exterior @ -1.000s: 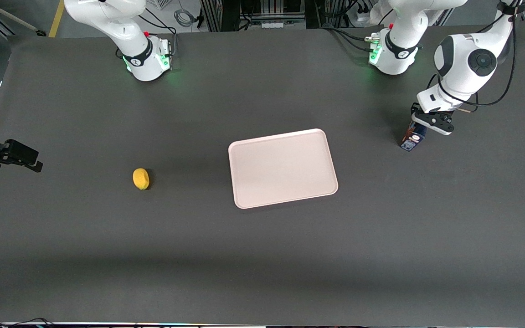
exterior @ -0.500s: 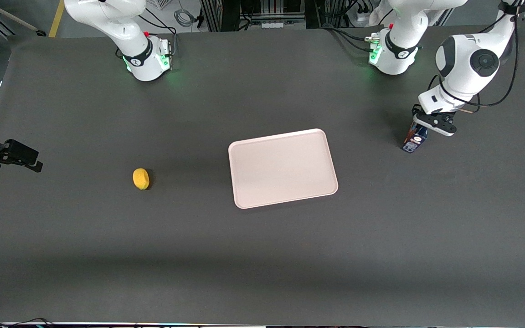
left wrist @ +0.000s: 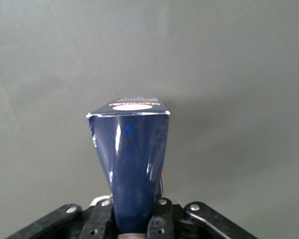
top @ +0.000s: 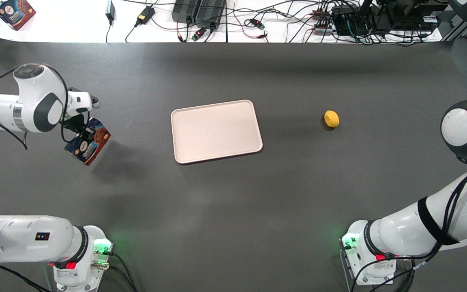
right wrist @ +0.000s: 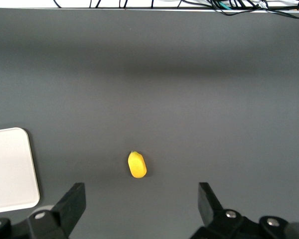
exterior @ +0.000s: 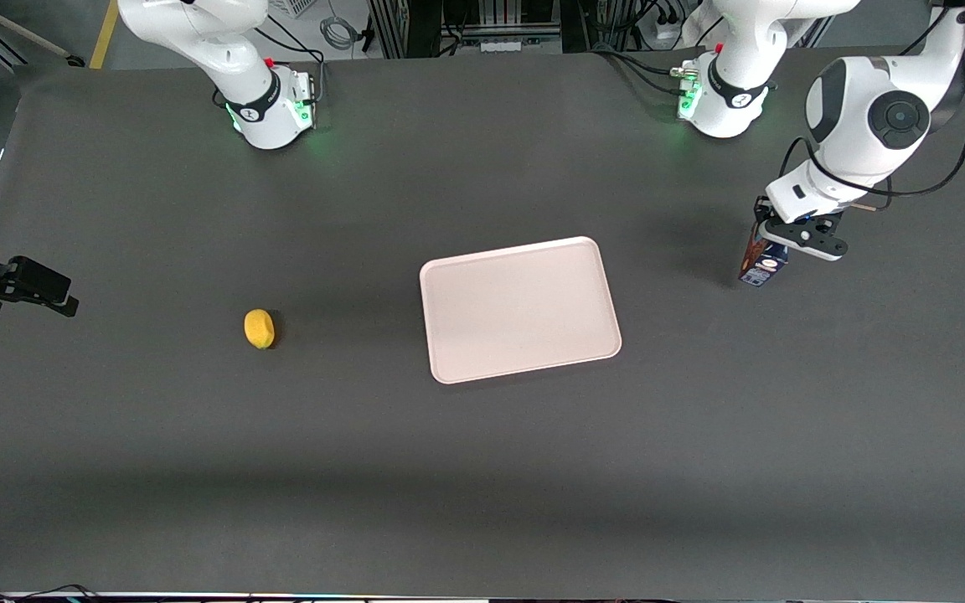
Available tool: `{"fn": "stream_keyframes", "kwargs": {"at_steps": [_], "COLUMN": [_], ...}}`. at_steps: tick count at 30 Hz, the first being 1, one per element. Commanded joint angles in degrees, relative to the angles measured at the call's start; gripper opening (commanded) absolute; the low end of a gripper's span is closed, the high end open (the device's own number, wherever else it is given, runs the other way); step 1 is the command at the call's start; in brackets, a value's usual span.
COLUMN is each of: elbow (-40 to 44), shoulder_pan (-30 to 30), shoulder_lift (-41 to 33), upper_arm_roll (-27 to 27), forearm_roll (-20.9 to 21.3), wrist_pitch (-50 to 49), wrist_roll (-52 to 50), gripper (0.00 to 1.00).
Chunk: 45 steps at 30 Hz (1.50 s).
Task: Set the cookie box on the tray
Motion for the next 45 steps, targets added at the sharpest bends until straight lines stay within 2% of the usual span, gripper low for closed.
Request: {"fn": "stream_keyframes", "kwargs": {"at_steps": [1,4,11,16,26,33,39,45], "elbow": [6.8,10.1,16.9,22.3,33.2,38.8,38.7,37.2], "shoulder_pan": [-1.6,-1.8,-3.0,-3.3,-7.7,-11.0,-11.3,-12.4], "shoulder_lift": [-1.3,-1.4,-1.2,-0.5,7.4,15.2,20.8,25.8], "upper_arm_roll": [-3.5,-5.3,-8.9,-11.9,-17.2,-18.7,-20.7,-21.0], "forearm_roll": [-5.0,-7.7,-8.4,-10.5,-10.6,-9.7,-9.4,-4.9], "wrist_pitch": [-8.5,-11.6,-15.5,-18.7,-20.5,-19.1,-11.5,-5.2], "wrist_roll": [-6.4,-10.9,-21.9,-29.2,-47.3,-58.9,-64.5,-69.6], "gripper": [0.13,0.13,0.13,0.13,0.13,0.13,0.14,0.14]}}
